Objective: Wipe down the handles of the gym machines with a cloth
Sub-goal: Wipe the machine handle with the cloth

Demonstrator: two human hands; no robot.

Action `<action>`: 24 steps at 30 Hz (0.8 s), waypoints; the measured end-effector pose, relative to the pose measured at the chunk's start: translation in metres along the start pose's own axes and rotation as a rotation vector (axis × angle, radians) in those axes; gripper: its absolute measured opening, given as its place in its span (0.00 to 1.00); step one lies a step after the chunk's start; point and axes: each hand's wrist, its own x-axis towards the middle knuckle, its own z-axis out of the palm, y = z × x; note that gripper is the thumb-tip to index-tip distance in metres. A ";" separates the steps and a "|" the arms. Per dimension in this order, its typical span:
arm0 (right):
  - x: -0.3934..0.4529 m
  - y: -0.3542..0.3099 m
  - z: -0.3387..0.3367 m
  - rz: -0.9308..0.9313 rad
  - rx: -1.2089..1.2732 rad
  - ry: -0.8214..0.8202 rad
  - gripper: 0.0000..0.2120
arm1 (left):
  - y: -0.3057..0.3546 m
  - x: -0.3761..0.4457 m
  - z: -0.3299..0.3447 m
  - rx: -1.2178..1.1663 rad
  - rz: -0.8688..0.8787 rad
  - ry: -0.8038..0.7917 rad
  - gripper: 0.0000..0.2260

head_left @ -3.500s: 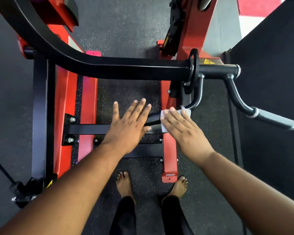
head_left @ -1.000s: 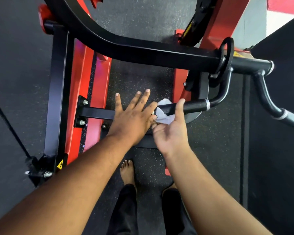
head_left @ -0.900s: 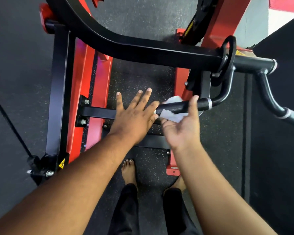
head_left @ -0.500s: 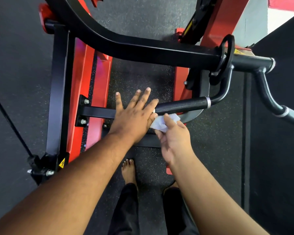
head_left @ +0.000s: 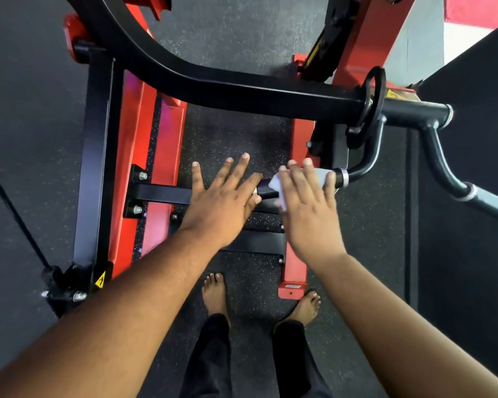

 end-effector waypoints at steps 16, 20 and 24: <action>0.025 -0.006 -0.001 -0.125 -0.283 -0.012 0.26 | 0.001 0.000 0.001 0.007 -0.019 -0.020 0.27; 0.028 0.010 -0.008 -0.176 -0.250 -0.001 0.25 | 0.001 0.000 0.000 -0.012 -0.019 -0.012 0.25; 0.000 0.022 -0.006 0.001 -0.260 0.019 0.32 | 0.002 0.000 0.000 -0.020 -0.018 -0.002 0.23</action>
